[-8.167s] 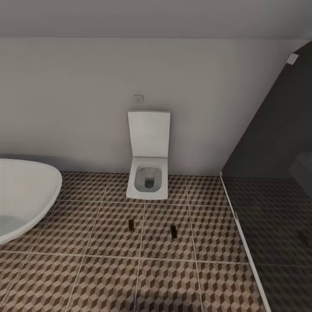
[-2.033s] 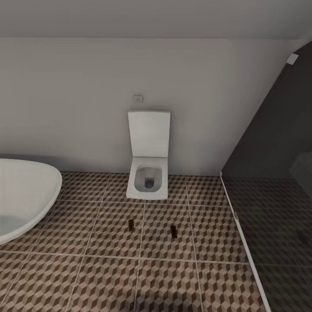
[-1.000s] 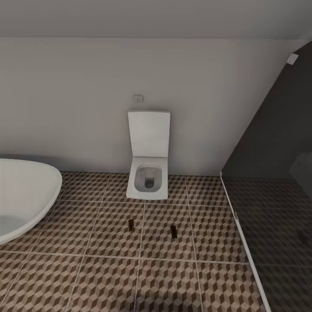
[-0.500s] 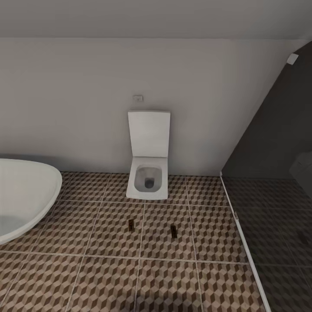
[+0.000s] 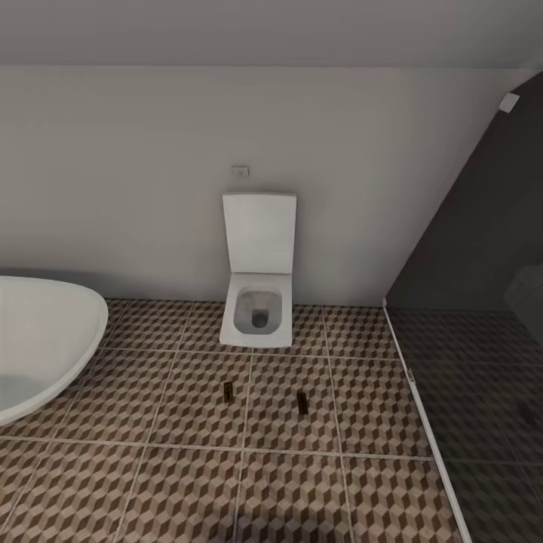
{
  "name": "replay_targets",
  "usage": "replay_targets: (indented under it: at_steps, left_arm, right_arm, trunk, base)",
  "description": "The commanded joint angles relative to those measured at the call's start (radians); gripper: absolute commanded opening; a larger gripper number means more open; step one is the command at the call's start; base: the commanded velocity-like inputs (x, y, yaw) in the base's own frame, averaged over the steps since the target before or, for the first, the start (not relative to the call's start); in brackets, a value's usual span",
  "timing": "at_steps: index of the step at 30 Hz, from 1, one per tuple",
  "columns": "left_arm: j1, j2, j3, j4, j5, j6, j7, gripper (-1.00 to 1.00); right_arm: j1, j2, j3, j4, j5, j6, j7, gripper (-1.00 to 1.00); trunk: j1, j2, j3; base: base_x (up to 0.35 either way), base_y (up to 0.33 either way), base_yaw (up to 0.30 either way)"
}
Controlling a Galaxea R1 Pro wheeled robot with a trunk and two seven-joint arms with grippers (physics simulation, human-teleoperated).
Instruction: Take the four mousetraps from the cabinet in the bathroom and place them on the bathroom floor. Make sure all four end up on the same floor surface, and ensure that at least two of them are either under or directly next to the same bathroom sink.
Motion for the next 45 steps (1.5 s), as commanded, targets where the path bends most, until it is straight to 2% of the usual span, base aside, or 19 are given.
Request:
replay_targets:
  at_steps: [1, 45]
  left_arm:
    - [-0.001, -0.001, -0.009, 0.003, 0.003, -0.004, 0.004, 1.00]
    - [-0.001, -0.001, -0.009, 0.003, 0.003, -0.004, 0.004, 1.00]
  right_arm:
    - [-0.001, 0.000, 0.003, 0.001, -0.004, -0.003, 0.004, 1.00]
    - [-0.001, 0.000, 0.003, 0.001, -0.004, -0.003, 0.004, 1.00]
  trunk:
    - [0.000, -0.002, -0.001]
    - [0.000, -0.002, -0.001]
  base:
    - [0.000, 0.000, 0.000]
    - [0.000, 0.000, 0.000]
